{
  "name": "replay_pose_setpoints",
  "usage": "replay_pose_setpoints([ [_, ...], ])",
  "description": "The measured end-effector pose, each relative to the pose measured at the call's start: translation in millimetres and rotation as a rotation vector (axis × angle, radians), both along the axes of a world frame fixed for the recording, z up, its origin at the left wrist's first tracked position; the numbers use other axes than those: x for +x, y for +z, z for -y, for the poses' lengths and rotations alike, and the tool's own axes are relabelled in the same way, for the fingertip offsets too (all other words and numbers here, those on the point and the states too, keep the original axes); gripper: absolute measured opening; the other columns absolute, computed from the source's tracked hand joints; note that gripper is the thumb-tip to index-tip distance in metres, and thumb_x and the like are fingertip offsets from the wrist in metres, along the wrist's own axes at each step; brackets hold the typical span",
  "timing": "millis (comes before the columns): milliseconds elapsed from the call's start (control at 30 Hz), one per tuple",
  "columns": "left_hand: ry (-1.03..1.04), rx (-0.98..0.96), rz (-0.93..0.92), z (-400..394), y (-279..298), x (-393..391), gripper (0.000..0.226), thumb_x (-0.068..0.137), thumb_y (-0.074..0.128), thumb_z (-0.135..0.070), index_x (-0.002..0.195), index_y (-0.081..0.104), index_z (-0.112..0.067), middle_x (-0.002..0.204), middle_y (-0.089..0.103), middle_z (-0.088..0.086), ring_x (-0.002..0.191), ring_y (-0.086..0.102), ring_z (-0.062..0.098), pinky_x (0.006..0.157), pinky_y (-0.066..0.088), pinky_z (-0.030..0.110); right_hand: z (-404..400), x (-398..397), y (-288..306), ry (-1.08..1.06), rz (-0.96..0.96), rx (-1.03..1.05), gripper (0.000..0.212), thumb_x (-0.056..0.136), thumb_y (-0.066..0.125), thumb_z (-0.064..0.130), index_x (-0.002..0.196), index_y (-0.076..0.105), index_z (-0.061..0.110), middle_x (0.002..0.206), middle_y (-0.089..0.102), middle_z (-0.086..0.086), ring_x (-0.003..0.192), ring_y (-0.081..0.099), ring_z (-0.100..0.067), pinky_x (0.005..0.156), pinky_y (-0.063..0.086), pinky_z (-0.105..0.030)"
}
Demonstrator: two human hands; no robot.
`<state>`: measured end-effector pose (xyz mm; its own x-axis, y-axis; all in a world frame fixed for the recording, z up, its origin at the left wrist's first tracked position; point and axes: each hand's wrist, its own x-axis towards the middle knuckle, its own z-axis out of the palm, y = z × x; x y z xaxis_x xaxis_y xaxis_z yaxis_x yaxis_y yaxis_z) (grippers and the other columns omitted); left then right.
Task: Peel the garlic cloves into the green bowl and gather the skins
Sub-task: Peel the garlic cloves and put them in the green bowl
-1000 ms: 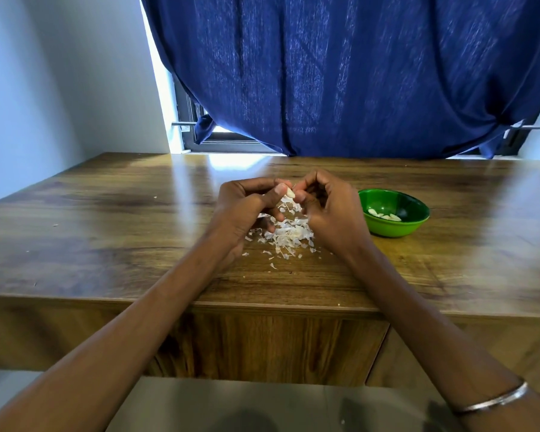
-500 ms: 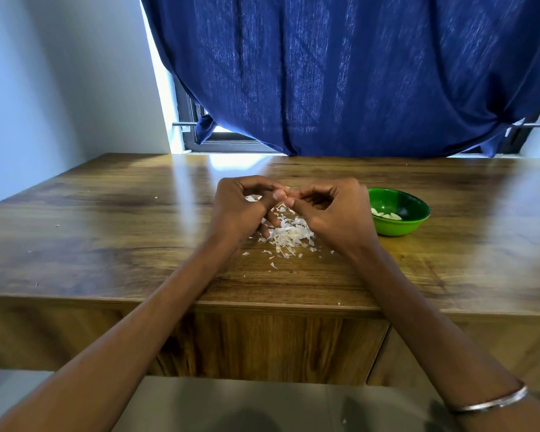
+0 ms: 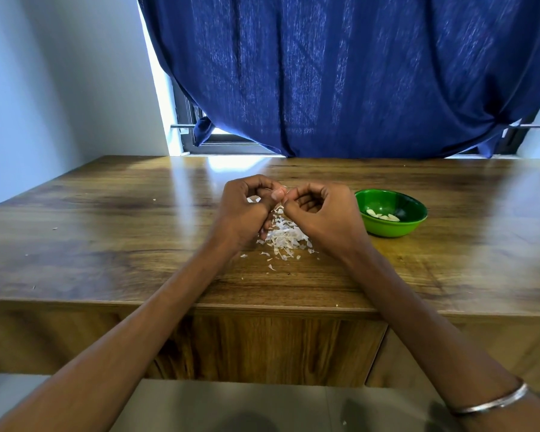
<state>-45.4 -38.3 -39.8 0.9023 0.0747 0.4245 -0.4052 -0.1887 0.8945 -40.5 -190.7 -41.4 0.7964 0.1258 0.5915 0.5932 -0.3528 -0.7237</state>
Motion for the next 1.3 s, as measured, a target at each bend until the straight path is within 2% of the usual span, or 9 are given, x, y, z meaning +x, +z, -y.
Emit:
replay_pose_setpoints([
  [167, -0.057, -0.040, -0.008, 1.4, -0.2, -1.0, 0.018, 0.099, 0.064, -0.006, 0.084, 0.069, -0.014, 0.065, 0.056, 0.013, 0.039, 0.042, 0.008, 0.038, 0.042, 0.024, -1.4, 0.8, -1.7, 0.039, -0.015, 0.003, 0.008, 0.087, 0.073, 0.017, 0.079, 0.071, 0.019, 0.067, 0.066, 0.009, 0.060, 0.056, -0.001, 0.060, 0.052, -0.025],
  [267, -0.061, -0.058, -0.007, 2.8, -0.5, 0.5, 0.021, 0.099, 0.064, -0.002, 0.081, 0.067, -0.012, 0.057, 0.053, 0.004, 0.038, 0.041, 0.007, 0.038, 0.043, 0.024, -2.4, 2.1, -3.2, 0.025, -0.011, -0.014, 0.008, 0.085, 0.072, 0.018, 0.078, 0.070, 0.021, 0.065, 0.064, 0.010, 0.058, 0.054, 0.001, 0.060, 0.052, -0.028],
  [367, -0.046, -0.062, 0.007, 4.2, -0.8, 1.2, 0.022, 0.098, 0.064, -0.001, 0.079, 0.067, -0.012, 0.059, 0.055, 0.006, 0.038, 0.041, 0.007, 0.038, 0.043, 0.024, -3.0, 2.8, -3.8, 0.016, -0.001, -0.031, 0.008, 0.086, 0.071, 0.020, 0.079, 0.068, 0.022, 0.065, 0.064, 0.010, 0.058, 0.053, 0.002, 0.060, 0.053, -0.030],
  [500, -0.012, -0.053, 0.013, 4.8, -0.3, 1.7, 0.017, 0.098, 0.065, -0.002, 0.083, 0.067, -0.009, 0.054, 0.056, -0.002, 0.037, 0.043, 0.008, 0.039, 0.045, 0.024, -4.8, 3.0, -3.0, -0.033, 0.048, -0.089, 0.013, 0.088, 0.072, 0.023, 0.078, 0.064, 0.026, 0.065, 0.062, 0.012, 0.058, 0.053, 0.002, 0.057, 0.049, -0.021],
  [567, -0.006, -0.053, 0.020, 5.4, 0.3, 1.3, 0.014, 0.098, 0.065, -0.002, 0.085, 0.068, -0.007, 0.056, 0.057, 0.001, 0.037, 0.044, 0.008, 0.039, 0.045, 0.024, -5.0, 2.8, -2.4, -0.043, 0.064, -0.091, 0.011, 0.088, 0.073, 0.023, 0.080, 0.066, 0.023, 0.065, 0.062, 0.013, 0.058, 0.054, 0.003, 0.055, 0.046, -0.015],
  [667, -0.019, -0.065, 0.027, 5.3, -0.2, 1.1, 0.013, 0.097, 0.066, -0.003, 0.085, 0.068, -0.007, 0.065, 0.058, 0.010, 0.039, 0.047, 0.009, 0.040, 0.046, 0.024, -4.2, 2.9, -2.6, -0.049, 0.063, -0.098, 0.009, 0.088, 0.072, 0.023, 0.083, 0.066, 0.020, 0.067, 0.062, 0.012, 0.060, 0.055, 0.003, 0.055, 0.046, -0.014],
  [867, -0.128, -0.126, 0.000, 2.0, 0.4, 0.3, 0.011, 0.098, 0.066, -0.007, 0.087, 0.068, -0.008, 0.075, 0.068, -0.001, 0.049, 0.055, 0.014, 0.040, 0.045, 0.024, -3.4, 2.1, -0.3, -0.048, 0.062, -0.124, 0.011, 0.092, 0.066, 0.026, 0.088, 0.065, 0.016, 0.070, 0.061, 0.010, 0.063, 0.053, -0.001, 0.059, 0.047, -0.024],
  [1067, -0.176, -0.174, -0.036, -0.5, 1.4, -0.7, 0.010, 0.099, 0.064, -0.012, 0.091, 0.069, -0.008, 0.071, 0.069, -0.002, 0.051, 0.057, 0.014, 0.040, 0.045, 0.024, -2.9, -1.0, 2.2, -0.014, 0.059, -0.136, 0.008, 0.095, 0.063, 0.021, 0.089, 0.062, 0.017, 0.070, 0.056, 0.012, 0.062, 0.051, 0.005, 0.056, 0.041, -0.012],
  [1300, -0.154, -0.227, -0.043, -0.4, 3.2, -1.4, 0.010, 0.098, 0.066, -0.014, 0.094, 0.069, -0.005, 0.074, 0.067, -0.001, 0.049, 0.056, 0.015, 0.039, 0.045, 0.024, -1.1, 2.3, -0.5, -0.042, 0.096, -0.058, 0.004, 0.097, 0.063, 0.021, 0.100, 0.064, 0.018, 0.083, 0.065, 0.014, 0.073, 0.060, 0.003, 0.062, 0.046, -0.013],
])
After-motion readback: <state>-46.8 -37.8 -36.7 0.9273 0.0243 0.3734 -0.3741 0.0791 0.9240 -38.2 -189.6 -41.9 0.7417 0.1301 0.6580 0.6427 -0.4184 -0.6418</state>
